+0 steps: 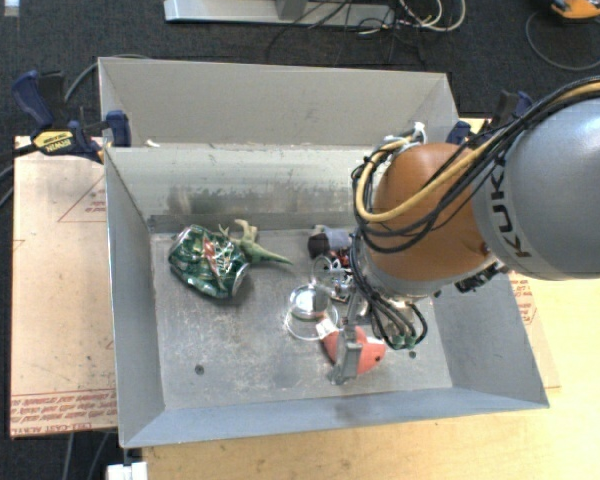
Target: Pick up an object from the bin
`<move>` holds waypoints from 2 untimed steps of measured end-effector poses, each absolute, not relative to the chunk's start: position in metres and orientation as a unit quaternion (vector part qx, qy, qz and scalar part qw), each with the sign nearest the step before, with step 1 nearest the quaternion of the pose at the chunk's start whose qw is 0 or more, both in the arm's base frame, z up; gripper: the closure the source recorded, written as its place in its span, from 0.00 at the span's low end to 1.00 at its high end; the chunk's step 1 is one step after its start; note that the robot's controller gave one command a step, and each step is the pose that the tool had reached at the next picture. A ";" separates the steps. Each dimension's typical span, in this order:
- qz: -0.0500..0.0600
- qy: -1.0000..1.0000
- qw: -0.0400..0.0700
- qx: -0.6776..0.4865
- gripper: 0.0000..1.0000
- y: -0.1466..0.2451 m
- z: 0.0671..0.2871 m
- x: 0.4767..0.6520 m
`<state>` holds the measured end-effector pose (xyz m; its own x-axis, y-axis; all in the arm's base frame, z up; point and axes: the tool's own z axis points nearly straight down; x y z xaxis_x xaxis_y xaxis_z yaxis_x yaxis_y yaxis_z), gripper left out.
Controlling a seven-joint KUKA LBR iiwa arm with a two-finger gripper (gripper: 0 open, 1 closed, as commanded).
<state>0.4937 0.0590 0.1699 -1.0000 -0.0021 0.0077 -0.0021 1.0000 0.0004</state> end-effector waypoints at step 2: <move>0.000 -0.999 0.003 0.035 0.00 0.013 0.112 0.535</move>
Offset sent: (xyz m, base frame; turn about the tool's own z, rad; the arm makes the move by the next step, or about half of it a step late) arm 0.0403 -0.0442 -0.0564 -0.0721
